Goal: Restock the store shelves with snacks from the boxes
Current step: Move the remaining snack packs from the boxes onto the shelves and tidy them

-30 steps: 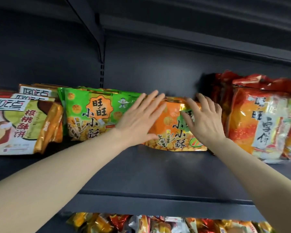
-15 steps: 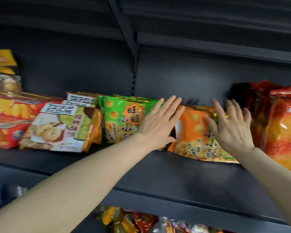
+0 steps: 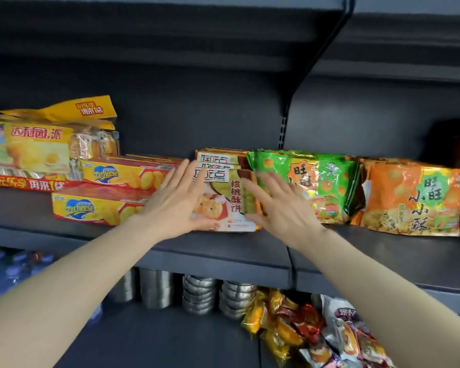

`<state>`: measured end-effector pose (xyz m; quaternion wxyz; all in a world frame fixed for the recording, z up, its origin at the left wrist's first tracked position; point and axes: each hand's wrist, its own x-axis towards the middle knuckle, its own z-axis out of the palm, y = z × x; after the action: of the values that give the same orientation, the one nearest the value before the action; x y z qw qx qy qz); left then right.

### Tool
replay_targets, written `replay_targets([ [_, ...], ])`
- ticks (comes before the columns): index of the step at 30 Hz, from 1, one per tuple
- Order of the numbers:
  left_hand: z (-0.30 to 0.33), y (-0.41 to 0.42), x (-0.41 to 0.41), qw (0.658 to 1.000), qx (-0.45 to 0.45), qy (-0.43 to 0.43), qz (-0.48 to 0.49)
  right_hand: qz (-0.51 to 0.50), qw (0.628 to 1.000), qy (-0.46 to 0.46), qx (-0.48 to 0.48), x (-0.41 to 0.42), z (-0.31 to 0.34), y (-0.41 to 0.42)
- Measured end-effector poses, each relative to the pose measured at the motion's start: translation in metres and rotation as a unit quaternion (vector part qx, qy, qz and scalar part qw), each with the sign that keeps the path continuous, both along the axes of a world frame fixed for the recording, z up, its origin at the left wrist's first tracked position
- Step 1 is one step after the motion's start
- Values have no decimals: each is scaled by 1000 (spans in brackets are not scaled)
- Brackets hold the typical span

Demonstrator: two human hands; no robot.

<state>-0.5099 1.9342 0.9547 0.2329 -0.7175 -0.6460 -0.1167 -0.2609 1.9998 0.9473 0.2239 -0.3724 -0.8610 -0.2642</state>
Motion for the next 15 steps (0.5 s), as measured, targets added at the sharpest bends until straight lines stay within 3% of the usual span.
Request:
replay_targets([
  [8,-3,17,-10,995,-88,-24,-38,-30,993,-87,-68,-24,12,14],
  [15,-11,68,-1,998,-3,59,38,-87,992,-94,14,-55,2,50],
])
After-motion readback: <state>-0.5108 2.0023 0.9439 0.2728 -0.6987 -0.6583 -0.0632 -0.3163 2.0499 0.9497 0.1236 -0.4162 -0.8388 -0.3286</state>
